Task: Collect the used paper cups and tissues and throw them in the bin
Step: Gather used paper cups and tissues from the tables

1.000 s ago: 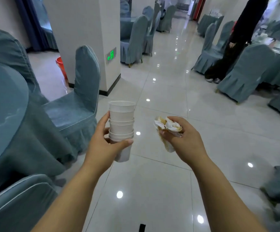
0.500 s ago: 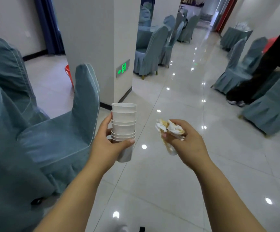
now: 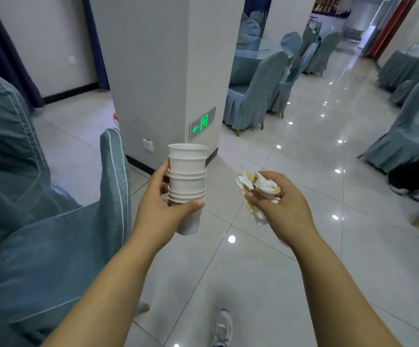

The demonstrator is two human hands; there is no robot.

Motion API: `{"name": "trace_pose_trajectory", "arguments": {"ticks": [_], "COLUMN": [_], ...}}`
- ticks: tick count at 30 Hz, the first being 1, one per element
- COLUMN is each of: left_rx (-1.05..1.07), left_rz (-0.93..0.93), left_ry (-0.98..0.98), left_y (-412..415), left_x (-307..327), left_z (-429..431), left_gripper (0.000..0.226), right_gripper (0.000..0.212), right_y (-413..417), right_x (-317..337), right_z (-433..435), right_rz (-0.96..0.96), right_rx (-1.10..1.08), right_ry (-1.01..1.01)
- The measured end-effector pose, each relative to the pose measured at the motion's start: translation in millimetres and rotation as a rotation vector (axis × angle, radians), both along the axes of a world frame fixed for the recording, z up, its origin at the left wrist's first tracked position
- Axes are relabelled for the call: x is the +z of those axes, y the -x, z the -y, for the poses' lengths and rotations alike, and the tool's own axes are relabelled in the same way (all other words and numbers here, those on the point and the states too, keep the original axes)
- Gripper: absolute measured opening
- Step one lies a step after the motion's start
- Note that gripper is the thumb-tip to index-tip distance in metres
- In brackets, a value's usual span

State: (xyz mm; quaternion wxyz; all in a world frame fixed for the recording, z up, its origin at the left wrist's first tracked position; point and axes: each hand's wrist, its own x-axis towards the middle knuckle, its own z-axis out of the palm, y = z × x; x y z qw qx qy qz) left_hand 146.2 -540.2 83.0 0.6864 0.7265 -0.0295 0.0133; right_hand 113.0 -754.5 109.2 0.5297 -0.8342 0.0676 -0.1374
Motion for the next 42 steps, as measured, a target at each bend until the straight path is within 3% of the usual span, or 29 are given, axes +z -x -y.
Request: {"name": "trace_pose_trajectory", "arguments": {"ticks": [7,13,26,36,42], "left_rx": [0.174,0.335,0.551,0.692,0.822], "left_rz": [0.044,0.005,0.007,-0.037,-0.094], "left_ry": [-0.007,-0.014,0.068,0.033,-0.001], "left_y": [-139,-231,-461,-559,-622], "left_x": [15,7,8,-4,-16], "left_z": [52,46,-47,-147,-195], "left_gripper": [0.086,0.089,0.088,0.092,0.085], "right_gripper": [0.027,0.029,0.034,0.023,0.024], "right_y": [-171,-298,-549,-700,-796], "right_x": [17,14,19,-1,-21], "right_z": [54,40,-67,-181,-261], "right_rz": [-0.023,-0.043,-0.033,-0.017,-0.084], "right_rx": [0.183,0.359,0.557,0.754,0.920], "right_ry": [0.024,0.017,0.107,0.277,0.235]}}
